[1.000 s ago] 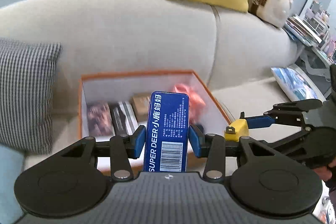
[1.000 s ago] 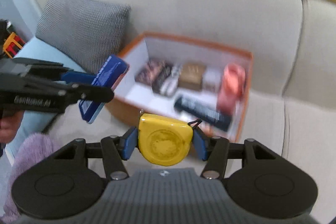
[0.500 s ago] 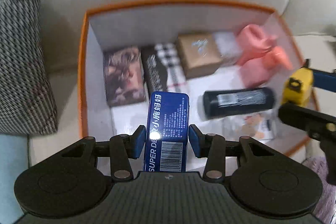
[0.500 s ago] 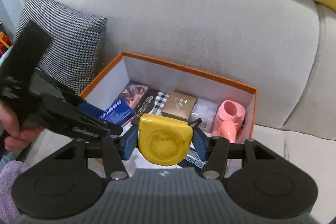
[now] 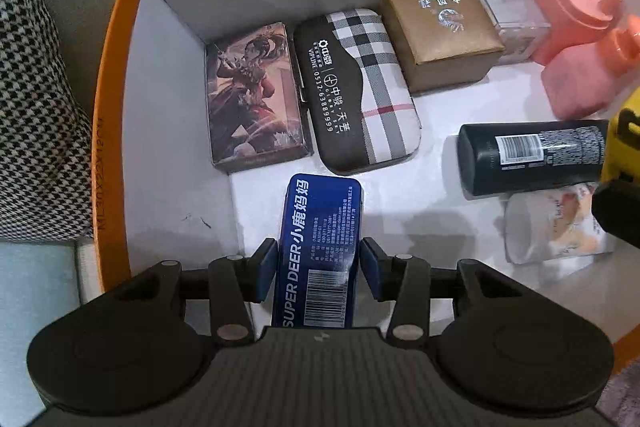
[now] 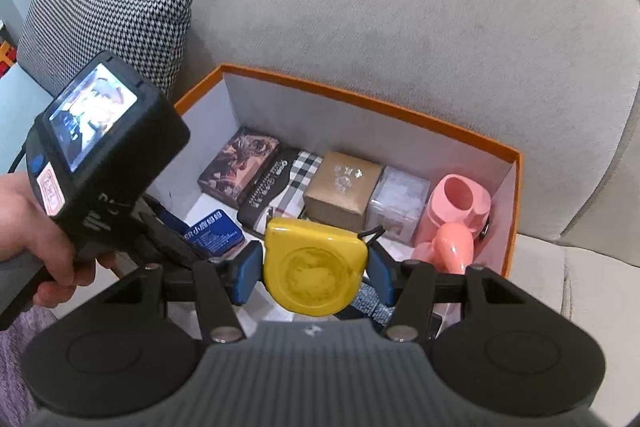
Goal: Organize rigid objects
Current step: 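Lower the blue tin and yellow tape measure into the shoebox and open both tools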
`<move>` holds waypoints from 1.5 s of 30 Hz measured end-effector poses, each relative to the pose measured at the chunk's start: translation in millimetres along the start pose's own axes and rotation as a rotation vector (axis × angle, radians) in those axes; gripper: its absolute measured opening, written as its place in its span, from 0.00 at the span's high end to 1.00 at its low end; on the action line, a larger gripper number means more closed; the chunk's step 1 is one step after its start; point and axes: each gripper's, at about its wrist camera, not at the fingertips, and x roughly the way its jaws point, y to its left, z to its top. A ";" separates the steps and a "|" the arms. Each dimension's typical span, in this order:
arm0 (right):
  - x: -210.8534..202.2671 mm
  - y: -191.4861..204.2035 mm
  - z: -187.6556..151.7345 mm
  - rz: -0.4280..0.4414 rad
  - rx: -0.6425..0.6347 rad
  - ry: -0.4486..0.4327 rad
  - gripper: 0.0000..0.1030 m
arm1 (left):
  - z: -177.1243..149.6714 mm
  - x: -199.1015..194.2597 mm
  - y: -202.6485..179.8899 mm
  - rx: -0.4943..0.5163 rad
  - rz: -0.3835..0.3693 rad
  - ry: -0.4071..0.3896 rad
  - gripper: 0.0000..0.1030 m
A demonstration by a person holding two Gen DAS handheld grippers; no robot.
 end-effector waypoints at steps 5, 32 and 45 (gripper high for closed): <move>4.1 -2.1 -4.4 -0.004 0.000 0.018 0.44 | -1.6 -9.7 -10.4 0.038 0.040 -0.030 0.45; 47.7 40.6 13.0 0.056 -0.076 0.150 0.44 | -47.4 -109.9 95.9 -0.144 -0.088 -0.391 0.58; 113.9 76.5 33.6 0.061 -0.113 0.387 0.44 | -80.3 -73.1 123.8 -0.334 -0.308 -0.427 0.73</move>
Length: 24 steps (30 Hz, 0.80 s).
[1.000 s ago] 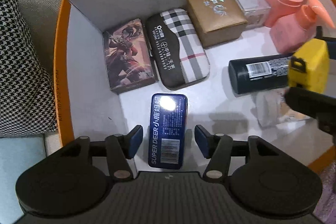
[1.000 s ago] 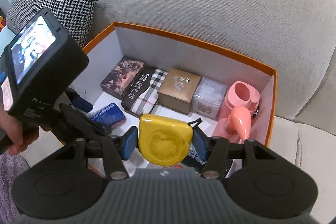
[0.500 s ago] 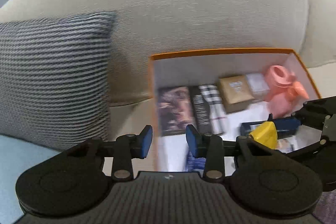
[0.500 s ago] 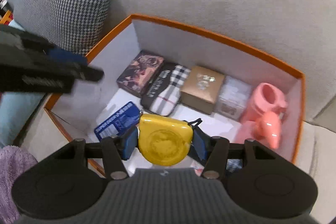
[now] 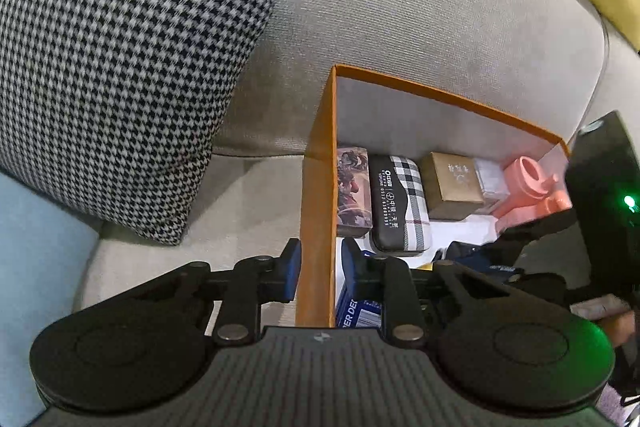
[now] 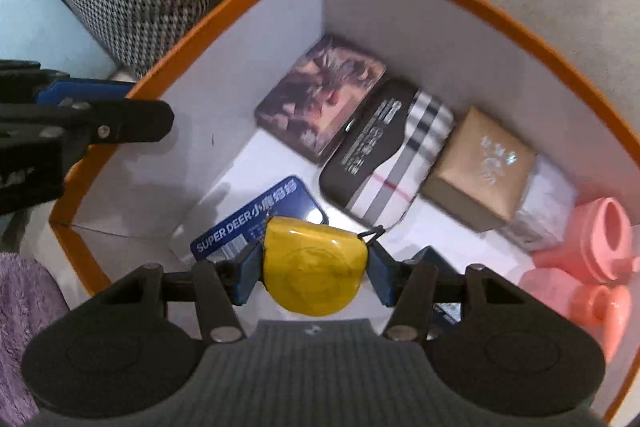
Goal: Organize rigid objects
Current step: 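Lower the blue tin and yellow tape measure into the shoebox and open both tools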
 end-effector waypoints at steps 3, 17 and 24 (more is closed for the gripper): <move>8.6 -4.1 1.4 0.035 0.044 0.026 0.44 | -3.3 -0.6 7.7 -0.032 -0.024 -0.005 0.73; 25.1 8.6 14.3 0.243 0.081 0.003 0.44 | -16.9 5.2 22.8 -0.094 -0.054 -0.014 0.73; 11.3 2.5 8.8 0.099 0.089 -0.010 0.44 | -14.3 0.8 22.5 -0.082 -0.054 -0.013 0.73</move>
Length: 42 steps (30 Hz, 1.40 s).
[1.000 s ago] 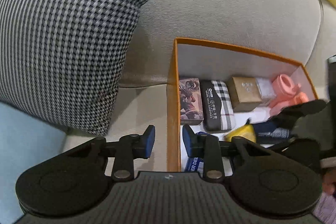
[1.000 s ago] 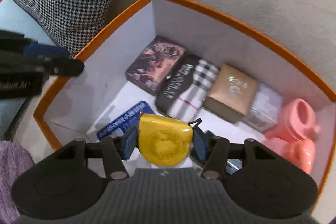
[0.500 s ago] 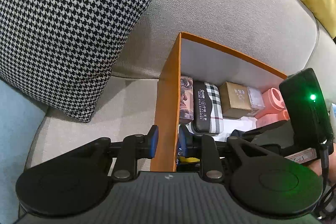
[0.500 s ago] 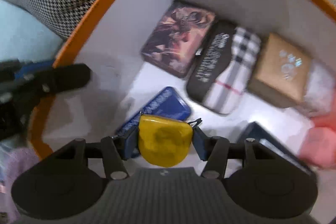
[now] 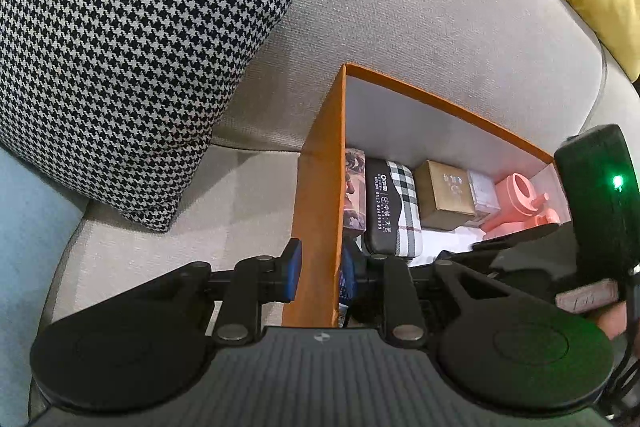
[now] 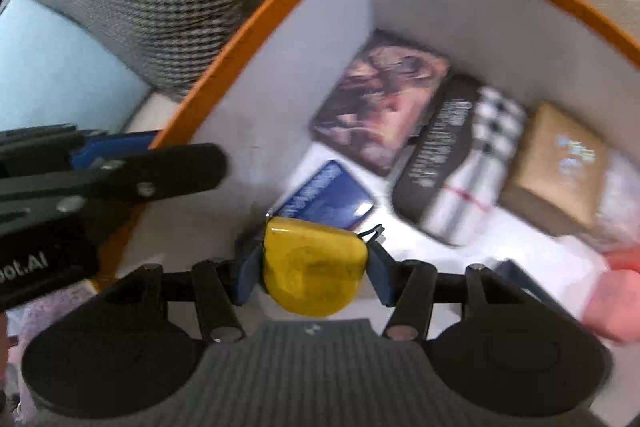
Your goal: Organize rigid objects
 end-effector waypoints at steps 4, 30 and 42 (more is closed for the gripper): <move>2.2 -10.7 -2.9 -0.071 0.039 0.037 0.44 | 0.0 5.7 -1.5 -0.012 -0.006 -0.001 0.73; 25.1 -14.9 12.7 -0.144 0.214 0.138 0.43 | -14.5 1.2 6.7 -0.060 -0.022 -0.013 0.73; -38.8 -7.7 -11.5 -0.136 0.160 0.013 0.35 | -30.6 -35.8 -25.2 0.024 0.028 -0.103 0.73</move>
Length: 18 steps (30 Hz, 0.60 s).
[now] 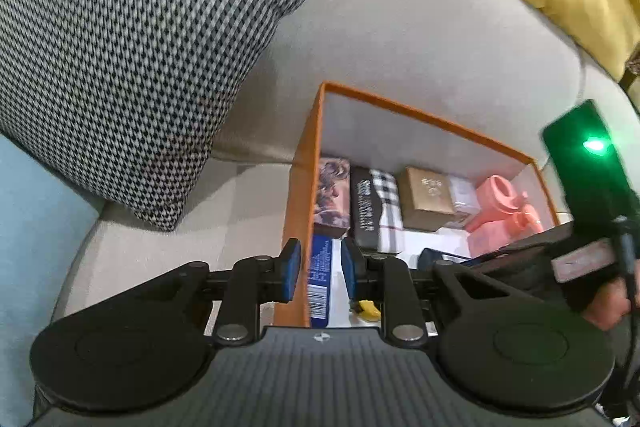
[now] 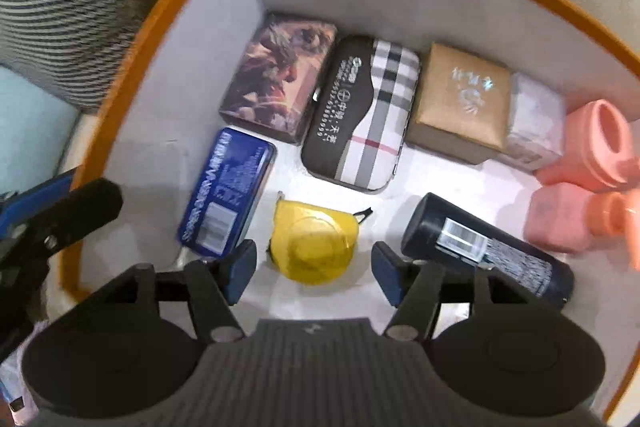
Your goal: Organize rigid objects
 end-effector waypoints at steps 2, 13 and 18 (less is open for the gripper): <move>-20.1 -3.1 -12.9 0.000 -0.019 -0.058 0.32 | -3.5 -10.9 -10.0 0.021 0.002 -0.027 0.73; -122.9 -26.8 -116.3 -0.093 -0.040 -0.539 0.24 | -38.9 -83.2 -66.9 0.165 -0.005 -0.282 0.47; -145.0 -31.5 -171.2 -0.103 0.019 -0.716 0.14 | -67.1 -106.7 -91.0 0.245 0.029 -0.447 0.13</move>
